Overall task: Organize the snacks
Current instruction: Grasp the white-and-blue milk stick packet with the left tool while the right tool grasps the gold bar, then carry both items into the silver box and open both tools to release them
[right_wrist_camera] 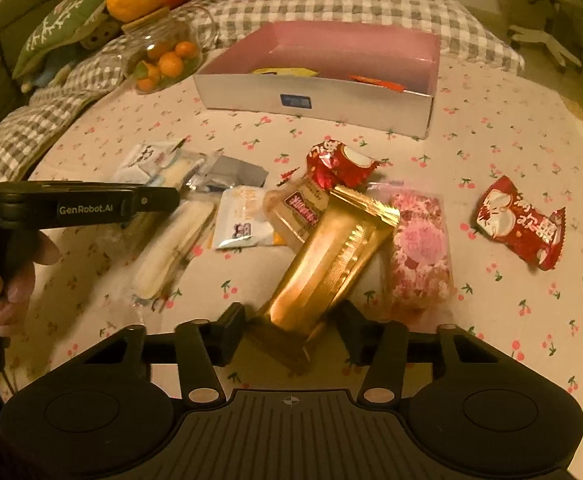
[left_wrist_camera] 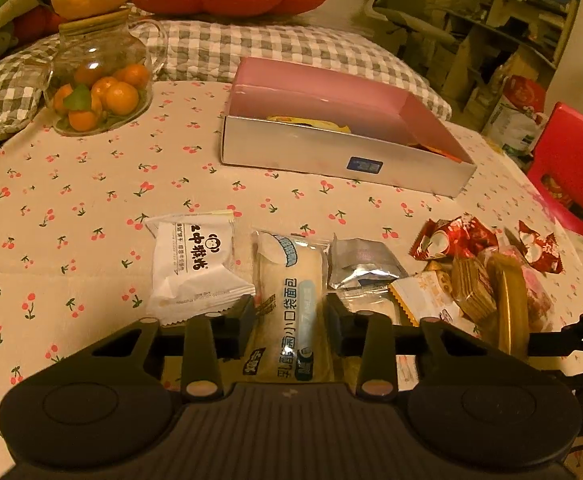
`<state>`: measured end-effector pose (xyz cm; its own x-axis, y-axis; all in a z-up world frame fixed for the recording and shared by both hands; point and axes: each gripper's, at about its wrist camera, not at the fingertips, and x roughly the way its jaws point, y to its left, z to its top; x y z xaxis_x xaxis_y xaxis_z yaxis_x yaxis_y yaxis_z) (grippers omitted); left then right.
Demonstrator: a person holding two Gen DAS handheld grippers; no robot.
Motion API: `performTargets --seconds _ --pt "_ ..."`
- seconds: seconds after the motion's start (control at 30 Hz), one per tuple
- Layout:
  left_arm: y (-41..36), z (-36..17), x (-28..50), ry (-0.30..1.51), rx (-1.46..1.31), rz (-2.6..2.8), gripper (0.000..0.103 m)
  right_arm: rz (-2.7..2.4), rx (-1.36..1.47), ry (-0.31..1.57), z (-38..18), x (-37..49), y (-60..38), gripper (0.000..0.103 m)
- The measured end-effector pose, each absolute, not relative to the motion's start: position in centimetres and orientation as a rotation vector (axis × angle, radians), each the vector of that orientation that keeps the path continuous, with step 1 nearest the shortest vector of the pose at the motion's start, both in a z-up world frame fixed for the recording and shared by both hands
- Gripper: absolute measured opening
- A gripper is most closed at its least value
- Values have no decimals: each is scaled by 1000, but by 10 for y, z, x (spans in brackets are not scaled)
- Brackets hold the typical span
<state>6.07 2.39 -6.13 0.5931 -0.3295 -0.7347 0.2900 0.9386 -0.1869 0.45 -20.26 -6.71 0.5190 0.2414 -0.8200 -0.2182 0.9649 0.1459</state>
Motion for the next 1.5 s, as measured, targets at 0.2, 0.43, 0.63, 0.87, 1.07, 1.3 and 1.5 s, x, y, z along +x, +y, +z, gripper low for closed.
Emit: performTargets --seconds 0.2,0.43,0.63,0.87,1.07,1.3,1.5 --pt "25 -55 59 851 -46 -361 24 274 69 1009 -63 7 -208 37" --pt "29 -49 62 871 -74 -359 20 301 114 986 -45 4 -211 35" --pt "30 -43 62 888 -99 -366 16 328 156 941 -27 4 -214 35" --pt "30 -33 64 874 -124 -373 16 325 195 914 -16 11 -219 35" --pt "30 -25 68 861 -154 -371 16 305 244 883 -3 24 -227 35" --pt "28 -13 78 841 -191 -363 16 288 285 865 5 42 -229 35" --pt "24 -3 88 820 -212 -361 16 271 302 852 10 55 -228 35"
